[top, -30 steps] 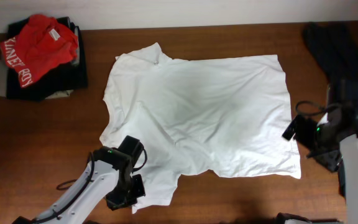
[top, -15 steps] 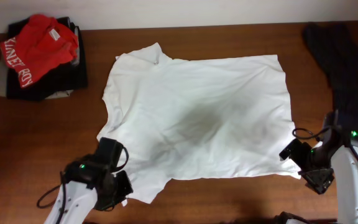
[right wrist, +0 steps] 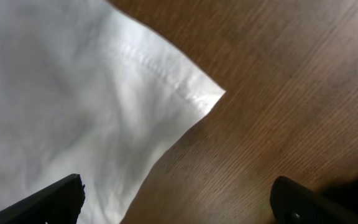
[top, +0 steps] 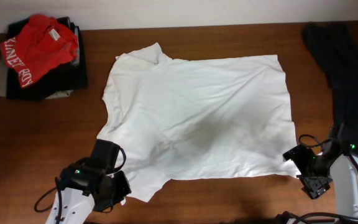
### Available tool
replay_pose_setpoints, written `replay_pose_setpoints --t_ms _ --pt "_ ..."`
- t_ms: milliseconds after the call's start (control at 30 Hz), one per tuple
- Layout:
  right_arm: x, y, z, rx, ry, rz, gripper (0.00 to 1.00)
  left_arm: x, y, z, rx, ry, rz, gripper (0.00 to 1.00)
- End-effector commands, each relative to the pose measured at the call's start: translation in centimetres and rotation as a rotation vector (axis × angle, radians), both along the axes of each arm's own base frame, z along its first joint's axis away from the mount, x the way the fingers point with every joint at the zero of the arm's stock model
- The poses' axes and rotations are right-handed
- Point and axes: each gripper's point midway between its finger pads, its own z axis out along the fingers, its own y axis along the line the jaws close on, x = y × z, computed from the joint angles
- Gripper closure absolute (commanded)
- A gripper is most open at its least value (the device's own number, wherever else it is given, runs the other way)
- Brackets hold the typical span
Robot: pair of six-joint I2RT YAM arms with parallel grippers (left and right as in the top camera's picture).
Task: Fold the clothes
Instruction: 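Grasp the shirt's bottom hem corners with the left and right grippers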
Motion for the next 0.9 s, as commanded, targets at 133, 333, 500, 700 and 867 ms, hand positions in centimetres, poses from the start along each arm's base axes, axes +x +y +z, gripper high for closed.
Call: replay_pose_setpoints --t_ms 133,333,500,700,867 --pt "-0.9 -2.3 -0.5 -0.114 0.065 -0.192 0.01 0.5 0.2 0.4 0.01 -0.024 -0.003 0.99" --pt "-1.7 -1.8 -2.3 -0.092 0.106 -0.198 0.04 0.4 0.2 0.4 0.01 -0.024 -0.002 0.98" --pt "-1.9 -1.3 -4.3 -0.072 0.1 -0.198 0.18 0.4 0.2 0.4 0.01 -0.023 -0.002 0.98" --pt "-1.7 -1.5 -4.5 -0.083 0.088 -0.199 0.41 0.4 0.3 0.4 0.01 -0.021 -0.002 0.98" --pt "-1.5 -1.6 -4.5 -0.087 0.079 -0.199 0.55 0.4 0.3 0.4 0.011 -0.022 -0.003 0.98"
